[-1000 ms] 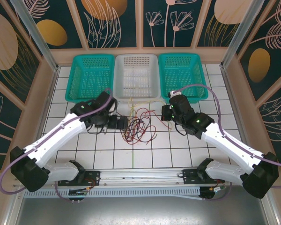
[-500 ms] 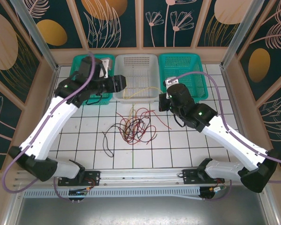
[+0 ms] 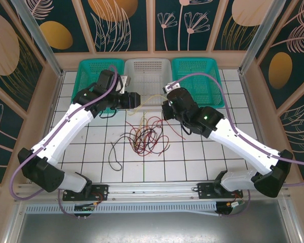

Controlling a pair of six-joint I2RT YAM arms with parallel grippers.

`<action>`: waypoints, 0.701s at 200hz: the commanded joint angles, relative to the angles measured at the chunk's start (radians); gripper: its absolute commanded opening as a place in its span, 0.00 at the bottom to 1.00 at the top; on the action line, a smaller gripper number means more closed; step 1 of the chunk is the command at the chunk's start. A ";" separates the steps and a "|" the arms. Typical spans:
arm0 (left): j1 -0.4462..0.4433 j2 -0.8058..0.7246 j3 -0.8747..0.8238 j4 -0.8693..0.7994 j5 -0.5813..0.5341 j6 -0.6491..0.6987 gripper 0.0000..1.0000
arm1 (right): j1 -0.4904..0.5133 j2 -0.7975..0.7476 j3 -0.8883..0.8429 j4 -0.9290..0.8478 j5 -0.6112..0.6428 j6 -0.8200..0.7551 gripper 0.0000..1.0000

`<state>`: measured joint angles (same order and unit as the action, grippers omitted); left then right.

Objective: Untangle the cables

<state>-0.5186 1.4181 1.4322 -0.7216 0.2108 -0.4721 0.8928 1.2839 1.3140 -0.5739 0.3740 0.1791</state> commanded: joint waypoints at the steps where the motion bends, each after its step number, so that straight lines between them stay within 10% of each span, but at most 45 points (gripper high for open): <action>1: -0.001 -0.050 -0.017 0.012 -0.052 0.014 0.37 | 0.012 0.001 0.039 -0.017 0.031 -0.017 0.00; 56: 0.000 -0.058 -0.042 0.017 -0.079 0.019 0.38 | 0.020 0.008 0.045 -0.020 0.040 -0.010 0.00; 90: 0.000 -0.072 -0.051 0.035 -0.135 0.012 0.10 | 0.020 0.005 0.044 -0.025 0.047 -0.013 0.00; 140: 0.002 -0.079 -0.004 0.087 -0.160 0.010 0.00 | 0.018 -0.001 0.048 -0.025 0.045 -0.016 0.00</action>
<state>-0.5186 1.3609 1.3891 -0.6853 0.0898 -0.4675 0.9051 1.2877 1.3251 -0.5854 0.3935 0.1791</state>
